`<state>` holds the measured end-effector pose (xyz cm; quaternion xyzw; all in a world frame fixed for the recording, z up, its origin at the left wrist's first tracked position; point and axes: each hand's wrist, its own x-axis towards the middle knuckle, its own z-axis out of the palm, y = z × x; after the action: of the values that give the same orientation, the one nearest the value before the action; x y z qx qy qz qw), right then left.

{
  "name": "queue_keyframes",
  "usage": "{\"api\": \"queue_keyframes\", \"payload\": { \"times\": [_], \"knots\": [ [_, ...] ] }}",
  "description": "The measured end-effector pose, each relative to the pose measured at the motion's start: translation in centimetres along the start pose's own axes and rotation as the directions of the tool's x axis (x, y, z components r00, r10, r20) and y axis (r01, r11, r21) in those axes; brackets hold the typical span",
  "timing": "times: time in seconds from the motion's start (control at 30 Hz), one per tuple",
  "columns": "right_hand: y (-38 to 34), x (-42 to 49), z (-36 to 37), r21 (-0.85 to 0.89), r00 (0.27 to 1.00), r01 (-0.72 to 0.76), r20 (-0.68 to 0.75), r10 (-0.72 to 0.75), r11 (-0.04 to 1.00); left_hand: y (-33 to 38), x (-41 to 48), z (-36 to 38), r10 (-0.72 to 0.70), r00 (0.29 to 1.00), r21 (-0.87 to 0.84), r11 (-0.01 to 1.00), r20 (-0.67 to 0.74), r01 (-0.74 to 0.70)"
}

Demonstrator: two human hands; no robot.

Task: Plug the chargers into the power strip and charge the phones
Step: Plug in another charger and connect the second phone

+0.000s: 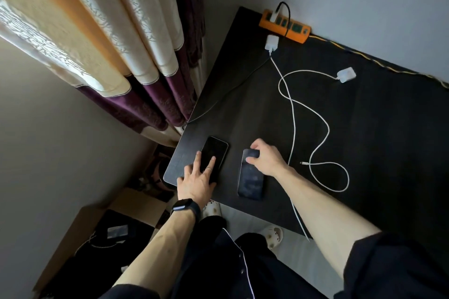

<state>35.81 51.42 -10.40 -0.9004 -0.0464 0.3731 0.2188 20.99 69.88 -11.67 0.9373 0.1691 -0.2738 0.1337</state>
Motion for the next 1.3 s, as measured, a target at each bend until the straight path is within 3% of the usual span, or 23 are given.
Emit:
{"api": "queue_keyframes", "payload": {
  "times": [0.2,0.37,0.6,0.7,1.0,1.3],
  "knots": [
    [1.1,-1.2,2.2,0.051,0.982,0.017,-0.191,-0.007,0.999,0.5,-0.2,-0.1,-0.020,1.000,-0.013,1.000,0.014,0.020],
    [0.6,-1.1,3.8,-0.118,0.946,0.130,-0.283,-0.159,0.984,0.3,-0.2,0.0,-0.059,0.998,-0.042,0.997,-0.002,0.059],
    [1.0,-1.2,5.2,-0.179,0.912,0.089,-0.381,-0.152,0.980,-0.5,0.1,-0.3,0.018,1.000,0.023,1.000,0.011,-0.019],
    [1.2,-1.3,5.1,-0.149,0.918,0.068,-0.379,-0.120,0.987,-0.2,0.3,-0.7,0.038,0.999,0.090,0.995,0.018,-0.039],
    [0.8,-1.6,0.4,0.019,0.982,-0.030,-0.187,0.033,0.999,1.6,3.8,-4.4,0.136,0.990,0.171,0.977,-0.031,-0.129],
    [2.5,2.7,-10.7,0.154,0.938,-0.032,-0.337,0.083,0.988,9.3,12.3,-9.7,0.335,0.935,0.122,0.939,-0.112,-0.322]
  ]
}}
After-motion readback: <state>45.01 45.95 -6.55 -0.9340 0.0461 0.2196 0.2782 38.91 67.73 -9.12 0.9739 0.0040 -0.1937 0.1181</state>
